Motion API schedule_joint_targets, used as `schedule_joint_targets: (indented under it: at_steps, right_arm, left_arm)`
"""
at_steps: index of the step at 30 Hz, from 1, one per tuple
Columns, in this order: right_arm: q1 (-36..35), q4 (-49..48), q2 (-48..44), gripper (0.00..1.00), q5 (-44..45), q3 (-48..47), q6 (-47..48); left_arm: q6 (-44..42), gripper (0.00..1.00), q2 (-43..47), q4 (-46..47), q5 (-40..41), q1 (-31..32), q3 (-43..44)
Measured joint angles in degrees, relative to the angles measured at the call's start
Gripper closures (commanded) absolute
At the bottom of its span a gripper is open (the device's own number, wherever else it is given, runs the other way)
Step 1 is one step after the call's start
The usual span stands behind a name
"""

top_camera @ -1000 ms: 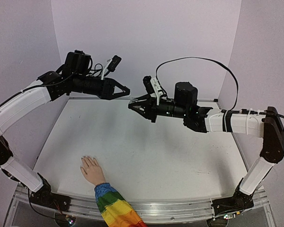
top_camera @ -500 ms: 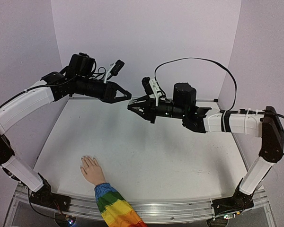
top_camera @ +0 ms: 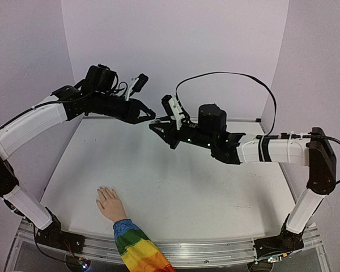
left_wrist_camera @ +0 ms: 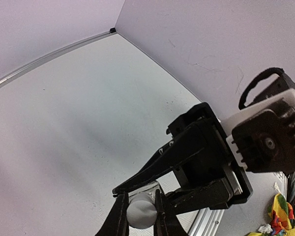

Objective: Paint the nails

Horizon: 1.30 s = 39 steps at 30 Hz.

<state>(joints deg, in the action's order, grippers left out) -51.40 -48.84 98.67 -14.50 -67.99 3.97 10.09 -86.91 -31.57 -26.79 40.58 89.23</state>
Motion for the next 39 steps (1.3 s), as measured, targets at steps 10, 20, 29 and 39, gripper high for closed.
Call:
schedule_joint_targets:
  at_steps: [10,20,29,39]
  right_arm:
    - [-2.7,-3.2,4.9,1.0,13.3,-3.1,5.0]
    - [-1.5,-1.3,6.0,1.0,9.2,-5.2,5.0]
    - [4.5,4.7,3.7,1.0,-17.7,-6.3,-6.0]
    - [6.7,-5.9,4.0,1.0,-43.5,-7.9,-29.0]
  left_arm:
    - [2.3,1.0,-1.4,-0.6,6.4,-0.4,0.9]
    - [1.0,1.0,-2.4,-1.6,5.4,-1.1,2.0]
    - [-11.9,1.0,-3.0,-3.0,-9.4,-2.8,2.8]
    - [-21.7,1.0,-2.1,-2.3,-29.8,-3.8,3.8]
